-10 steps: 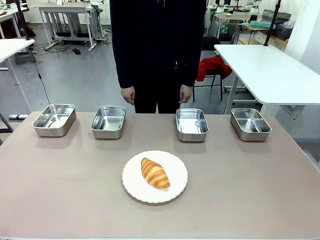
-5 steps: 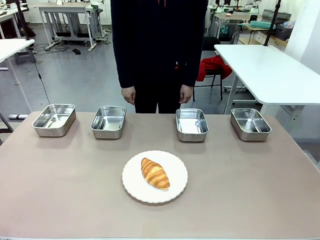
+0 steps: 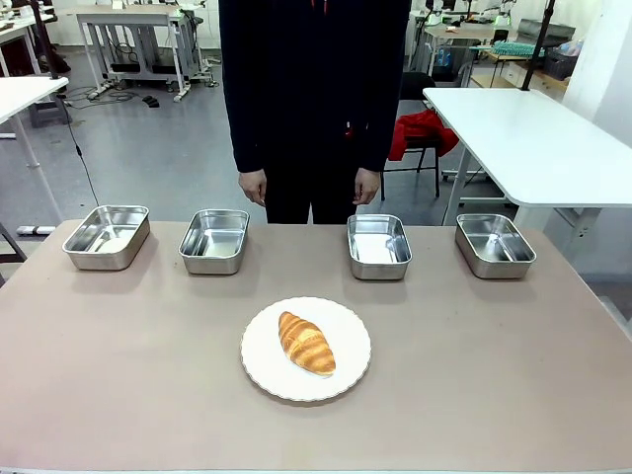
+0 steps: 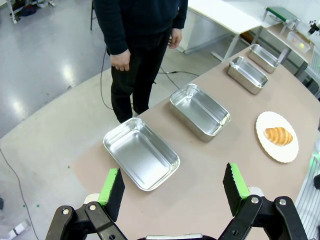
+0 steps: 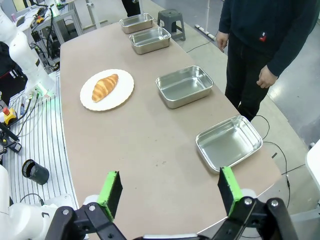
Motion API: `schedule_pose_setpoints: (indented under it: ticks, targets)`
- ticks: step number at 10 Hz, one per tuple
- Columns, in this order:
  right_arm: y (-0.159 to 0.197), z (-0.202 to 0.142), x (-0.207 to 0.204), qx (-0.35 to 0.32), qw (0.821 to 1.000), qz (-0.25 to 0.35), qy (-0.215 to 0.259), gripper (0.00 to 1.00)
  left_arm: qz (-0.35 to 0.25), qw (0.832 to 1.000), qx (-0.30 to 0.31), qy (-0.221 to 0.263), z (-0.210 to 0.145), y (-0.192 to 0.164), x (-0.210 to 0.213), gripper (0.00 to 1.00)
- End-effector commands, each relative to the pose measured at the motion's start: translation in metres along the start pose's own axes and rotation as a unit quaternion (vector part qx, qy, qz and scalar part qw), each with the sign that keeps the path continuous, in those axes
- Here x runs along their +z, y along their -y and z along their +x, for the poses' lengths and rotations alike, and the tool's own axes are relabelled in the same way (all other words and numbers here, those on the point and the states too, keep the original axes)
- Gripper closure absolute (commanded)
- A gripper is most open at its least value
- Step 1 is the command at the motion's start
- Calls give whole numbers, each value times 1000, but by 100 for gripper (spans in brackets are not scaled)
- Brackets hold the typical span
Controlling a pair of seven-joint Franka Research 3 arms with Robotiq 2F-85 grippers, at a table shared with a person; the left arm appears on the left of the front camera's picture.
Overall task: Place the bread in the container.
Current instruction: Place the Butter Roll into the Airtight Container indicated by the human.
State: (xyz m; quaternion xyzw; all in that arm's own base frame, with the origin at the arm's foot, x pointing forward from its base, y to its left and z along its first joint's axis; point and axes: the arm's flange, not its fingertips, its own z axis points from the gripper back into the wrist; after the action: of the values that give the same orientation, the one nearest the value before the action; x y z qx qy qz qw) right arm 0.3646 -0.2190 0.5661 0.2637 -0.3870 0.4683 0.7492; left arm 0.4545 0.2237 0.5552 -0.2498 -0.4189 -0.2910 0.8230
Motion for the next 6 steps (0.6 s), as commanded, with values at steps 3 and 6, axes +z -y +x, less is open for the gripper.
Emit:
schedule_pose_setpoints:
  ticks: [3,6]
  targets:
    - [-1,1,1,1,1000,-2,0,0,1,1000,0,4,1,1,2,0]
    - [-1,1,1,1,1000,-2,0,0,1,1000,0,4,1,1,2,0]
